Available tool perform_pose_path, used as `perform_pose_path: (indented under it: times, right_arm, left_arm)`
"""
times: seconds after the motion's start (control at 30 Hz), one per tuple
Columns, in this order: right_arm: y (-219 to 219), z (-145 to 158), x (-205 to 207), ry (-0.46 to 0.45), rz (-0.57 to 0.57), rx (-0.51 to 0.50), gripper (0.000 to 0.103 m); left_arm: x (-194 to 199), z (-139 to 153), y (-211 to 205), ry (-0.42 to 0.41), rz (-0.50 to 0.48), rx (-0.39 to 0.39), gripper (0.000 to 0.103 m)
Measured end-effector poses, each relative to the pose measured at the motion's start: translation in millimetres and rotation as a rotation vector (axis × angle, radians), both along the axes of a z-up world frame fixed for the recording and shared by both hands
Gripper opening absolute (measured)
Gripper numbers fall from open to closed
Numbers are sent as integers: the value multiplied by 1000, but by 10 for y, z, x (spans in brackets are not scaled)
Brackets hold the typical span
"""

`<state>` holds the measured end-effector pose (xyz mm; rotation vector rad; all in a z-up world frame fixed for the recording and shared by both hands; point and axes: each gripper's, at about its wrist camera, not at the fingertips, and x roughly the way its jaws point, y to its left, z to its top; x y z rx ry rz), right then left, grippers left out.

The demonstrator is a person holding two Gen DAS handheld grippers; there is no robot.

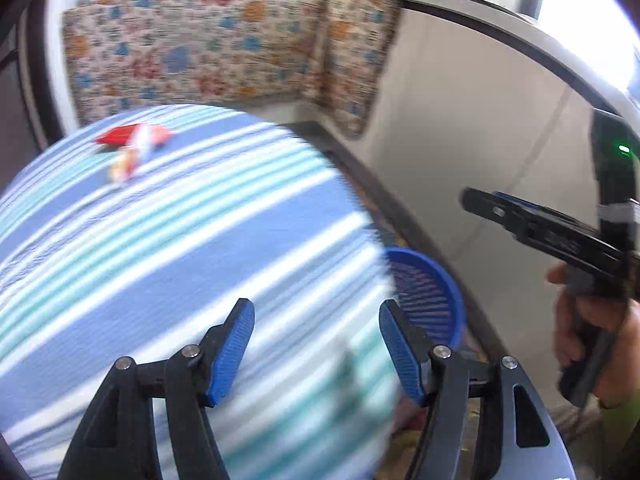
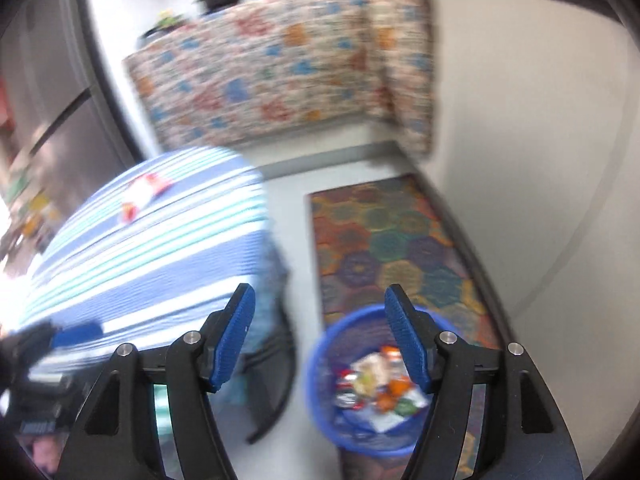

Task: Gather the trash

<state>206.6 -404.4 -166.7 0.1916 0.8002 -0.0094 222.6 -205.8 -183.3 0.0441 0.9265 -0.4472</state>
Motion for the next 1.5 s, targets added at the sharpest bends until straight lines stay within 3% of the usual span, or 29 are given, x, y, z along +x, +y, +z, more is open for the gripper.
perform_pose_path:
  times: [0.17,0.3,0.43,0.6,0.73,0.77,0.8,0.83,0.97,1.17,1.5]
  right_arm:
    - [913,-194,333,70,200,-23,69]
    - [1393,-425,575,144,285,-71,69]
    - [1600,-518,717,156,303,-102,71]
    - [1646,-574,756,135,293,-100,69]
    - [1618,-560,770,125,289,-94,69]
    - [1610,-551,773,120,289,-93,69]
    - [1597,-538,774,113,288,-93,69]
    - [1591,-529,785,107,285,-94,69]
    - [1528,-457,820,78,274,-74,69]
    - [1466,-338,1079,34,322,-81,69]
    - [1937,-270,2621,59,544,-151,72]
  left_arm:
    - [396,-81,764,-9,134,71,66]
    - [715,-120,1082,-11,133,75,66]
    - [1163,-62,1164,-52,89,47,66]
    - [1736,-99,1109,-82,75,83,66]
    - [1951,-199,990,-95,55,134,63]
    - [1971,-219,968,-104,53,146,57]
    - [1994,-241,951,-107,48,155,30]
    - [2024,-273,938,-96,40,157,11]
    - [2002,-272,1051,-106,63,121,10]
    - [1622,-135,1502,-81,96,89,10]
    - [1131,-3,2083,-50,172,59,10]
